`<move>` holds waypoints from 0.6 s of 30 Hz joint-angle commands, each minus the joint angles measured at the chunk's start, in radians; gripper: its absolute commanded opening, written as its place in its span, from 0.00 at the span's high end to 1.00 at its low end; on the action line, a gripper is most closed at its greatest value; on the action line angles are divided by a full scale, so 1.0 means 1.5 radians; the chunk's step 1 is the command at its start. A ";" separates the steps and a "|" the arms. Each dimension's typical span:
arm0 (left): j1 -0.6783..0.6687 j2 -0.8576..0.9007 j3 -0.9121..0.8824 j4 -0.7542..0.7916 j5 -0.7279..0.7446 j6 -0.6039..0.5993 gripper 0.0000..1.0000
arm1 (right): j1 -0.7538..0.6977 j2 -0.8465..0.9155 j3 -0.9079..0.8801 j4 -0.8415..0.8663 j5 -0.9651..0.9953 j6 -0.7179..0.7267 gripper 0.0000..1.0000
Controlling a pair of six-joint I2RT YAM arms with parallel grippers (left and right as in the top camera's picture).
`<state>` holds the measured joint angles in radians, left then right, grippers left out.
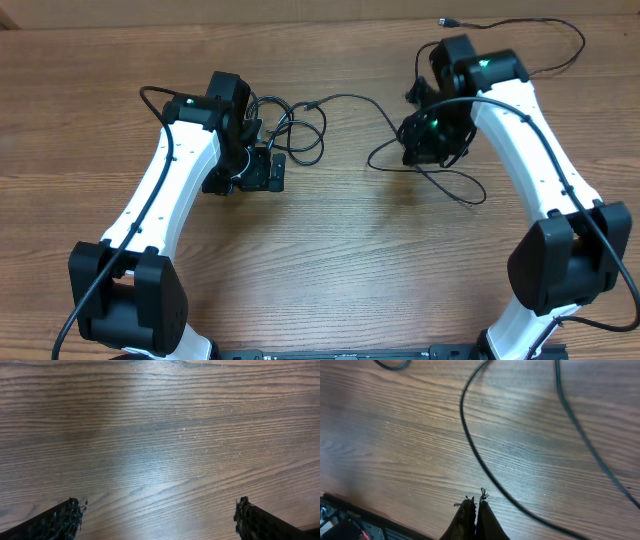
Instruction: Untangle cables
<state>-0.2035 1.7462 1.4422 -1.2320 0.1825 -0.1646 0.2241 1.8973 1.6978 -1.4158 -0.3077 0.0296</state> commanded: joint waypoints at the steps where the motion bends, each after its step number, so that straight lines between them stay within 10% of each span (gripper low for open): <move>1: -0.005 0.000 -0.005 0.002 -0.004 0.000 0.00 | 0.004 0.006 -0.017 0.021 -0.006 0.040 0.96; 4: -0.005 0.001 -0.005 0.002 -0.004 0.000 0.00 | 0.005 0.007 -0.017 0.032 -0.006 0.077 0.82; 13: -0.005 0.001 -0.005 0.002 -0.004 0.000 0.01 | 0.047 0.007 -0.045 -0.005 -0.002 0.087 0.80; 16: -0.005 0.001 -0.005 0.002 -0.004 0.000 0.00 | 0.073 0.007 -0.075 0.011 0.043 0.106 0.51; 18: -0.005 0.001 -0.005 0.002 -0.004 0.000 0.00 | 0.088 0.008 -0.096 0.024 0.102 0.170 0.49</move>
<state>-0.2035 1.7462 1.4422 -1.2320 0.1825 -0.1646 0.3367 1.9068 1.5814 -1.3876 -0.2531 0.1932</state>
